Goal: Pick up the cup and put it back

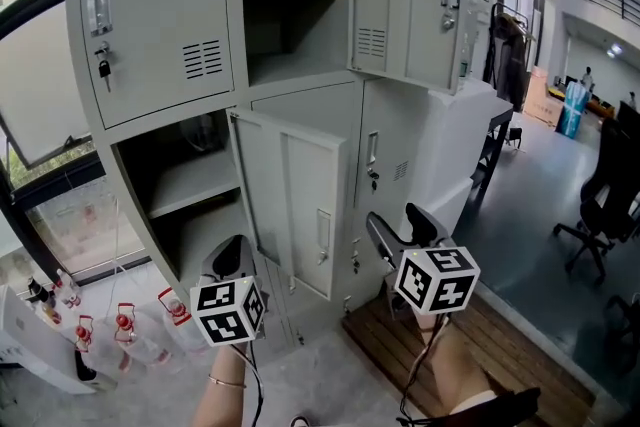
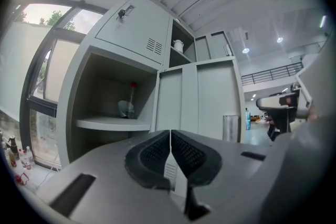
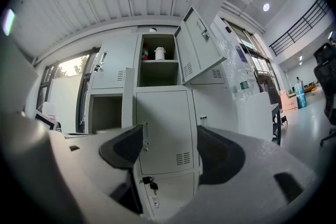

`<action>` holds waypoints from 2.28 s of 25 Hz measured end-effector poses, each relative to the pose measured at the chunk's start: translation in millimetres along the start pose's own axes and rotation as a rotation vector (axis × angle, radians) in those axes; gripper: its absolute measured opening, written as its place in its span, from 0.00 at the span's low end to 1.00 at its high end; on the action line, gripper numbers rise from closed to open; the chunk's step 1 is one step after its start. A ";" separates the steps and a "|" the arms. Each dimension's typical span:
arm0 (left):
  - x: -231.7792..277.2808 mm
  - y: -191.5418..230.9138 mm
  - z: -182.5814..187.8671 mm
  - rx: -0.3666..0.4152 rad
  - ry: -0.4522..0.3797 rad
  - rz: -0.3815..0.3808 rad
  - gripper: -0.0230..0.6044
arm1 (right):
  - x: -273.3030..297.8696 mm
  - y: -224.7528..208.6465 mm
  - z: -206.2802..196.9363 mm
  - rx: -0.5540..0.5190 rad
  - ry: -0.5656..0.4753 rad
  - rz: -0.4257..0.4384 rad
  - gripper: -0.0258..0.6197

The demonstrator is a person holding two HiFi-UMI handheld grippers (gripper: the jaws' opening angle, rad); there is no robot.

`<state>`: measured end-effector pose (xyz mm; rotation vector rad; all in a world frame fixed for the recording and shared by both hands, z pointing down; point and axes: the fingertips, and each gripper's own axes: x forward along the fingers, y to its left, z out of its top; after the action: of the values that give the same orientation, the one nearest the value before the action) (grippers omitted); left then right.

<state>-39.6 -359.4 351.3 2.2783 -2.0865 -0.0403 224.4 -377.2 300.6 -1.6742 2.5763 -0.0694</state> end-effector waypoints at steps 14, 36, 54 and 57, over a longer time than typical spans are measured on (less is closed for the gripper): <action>14.6 15.8 93.8 0.098 -0.114 0.030 0.05 | 37.6 -8.2 125.6 -0.057 -0.096 0.073 0.53; 68.6 11.6 251.5 0.161 -0.226 -0.019 0.05 | 163.2 33.1 246.0 -0.162 -0.076 0.177 0.53; 94.2 16.7 322.7 0.157 -0.273 -0.034 0.05 | 261.8 52.6 335.5 -0.118 -0.113 0.169 0.56; 94.6 18.7 329.7 0.164 -0.274 -0.043 0.05 | 276.1 55.2 344.8 -0.112 -0.112 0.165 0.57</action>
<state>-67.8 -462.1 24.8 2.5418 -2.2423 -0.2015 90.6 -607.3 -56.2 -1.4448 2.6657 0.1758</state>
